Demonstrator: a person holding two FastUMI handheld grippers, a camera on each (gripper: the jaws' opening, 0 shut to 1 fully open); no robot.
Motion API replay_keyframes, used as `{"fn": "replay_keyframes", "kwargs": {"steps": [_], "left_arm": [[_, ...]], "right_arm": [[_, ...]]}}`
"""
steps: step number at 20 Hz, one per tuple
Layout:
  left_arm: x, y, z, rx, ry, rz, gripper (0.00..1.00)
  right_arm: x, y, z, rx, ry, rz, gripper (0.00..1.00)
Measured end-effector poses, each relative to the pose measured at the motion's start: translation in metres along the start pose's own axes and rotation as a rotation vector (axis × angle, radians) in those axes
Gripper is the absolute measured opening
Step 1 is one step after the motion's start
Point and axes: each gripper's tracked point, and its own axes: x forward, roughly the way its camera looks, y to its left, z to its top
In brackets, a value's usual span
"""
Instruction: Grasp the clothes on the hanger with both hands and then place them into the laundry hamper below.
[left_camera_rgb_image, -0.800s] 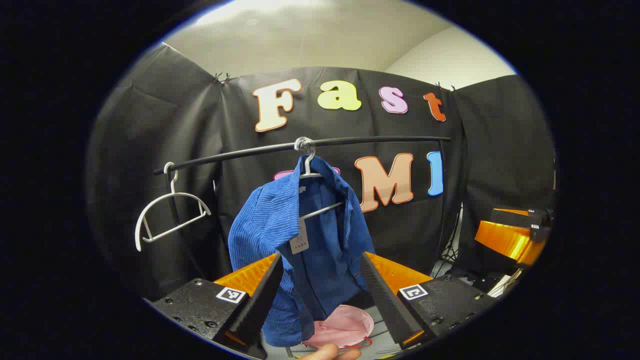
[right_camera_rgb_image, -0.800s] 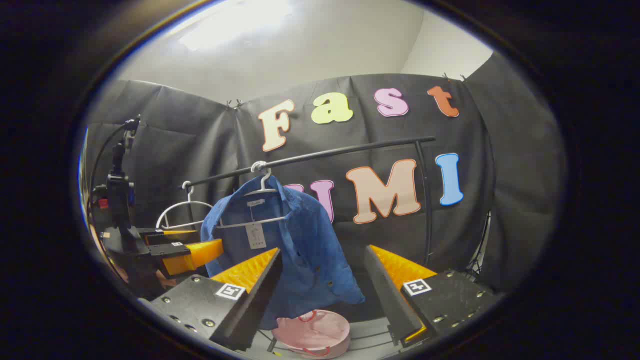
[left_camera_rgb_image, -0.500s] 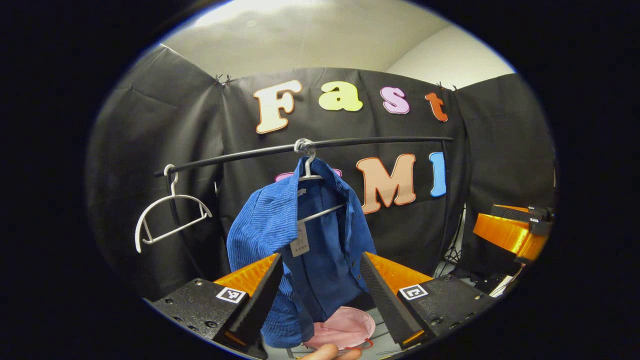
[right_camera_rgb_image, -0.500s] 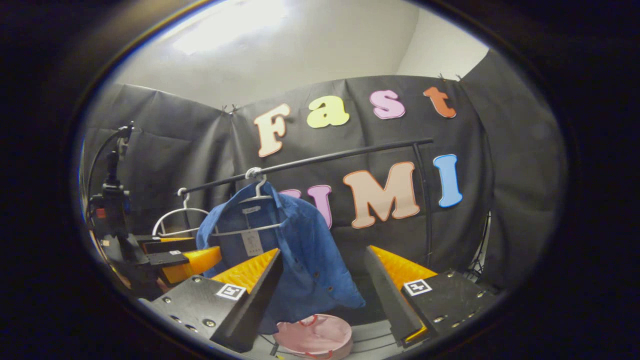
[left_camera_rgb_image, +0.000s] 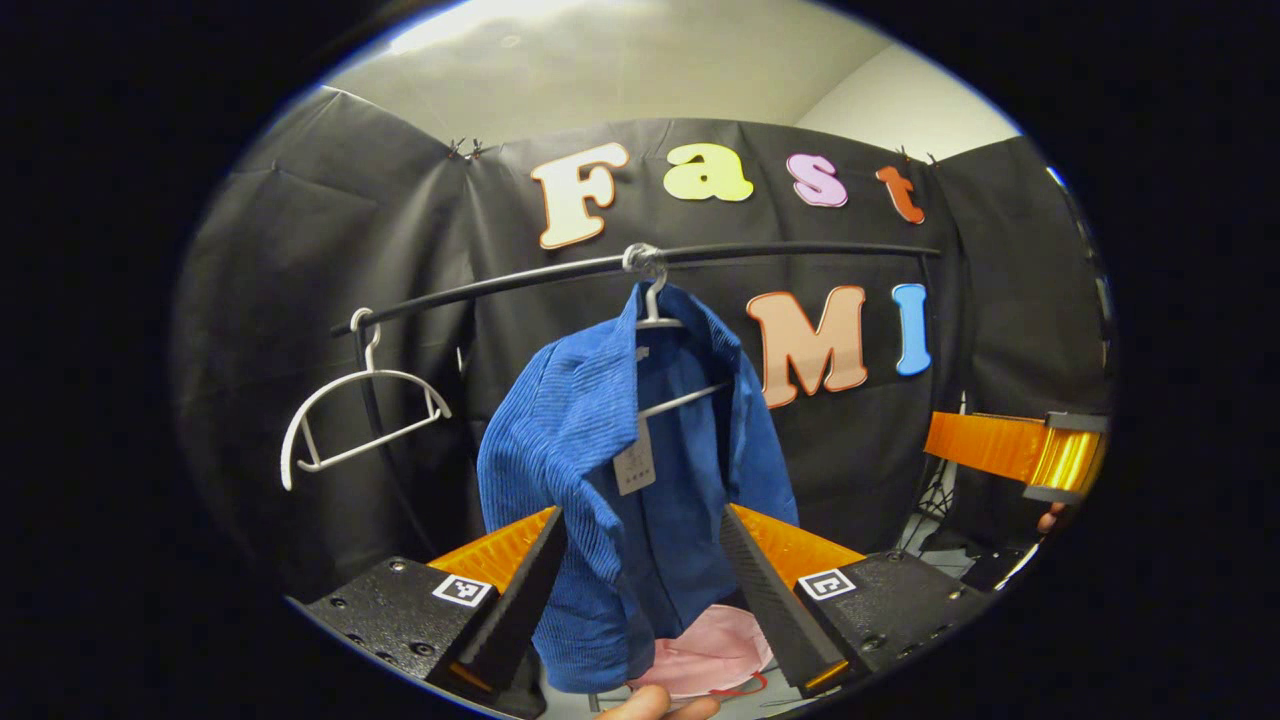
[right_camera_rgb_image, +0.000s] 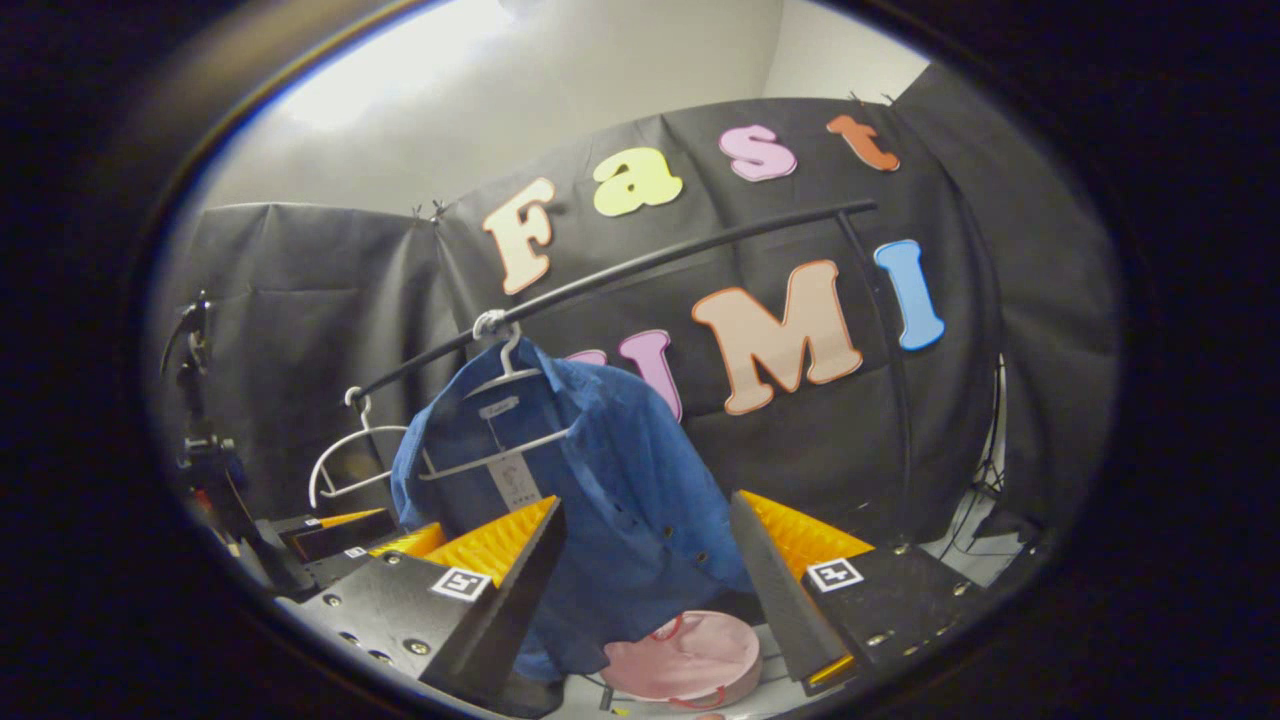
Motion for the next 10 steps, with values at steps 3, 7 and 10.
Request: {"fn": "replay_keyframes", "kwargs": {"steps": [3, 7, 10], "left_arm": [[0.005, 0.011, -0.011, -0.004, -0.006, 0.055, 0.99], [0.018, 0.019, -0.02, 0.025, -0.033, 0.118, 0.95], [0.029, 0.02, -0.03, 0.006, 0.0, 0.132, 0.99]], "right_arm": [[0.011, 0.012, -0.011, -0.039, 0.039, 0.028, 0.99], [0.029, 0.021, -0.035, -0.043, 0.117, 0.044, 0.99], [0.043, 0.024, -0.031, -0.018, 0.119, 0.059, 0.99]]}}
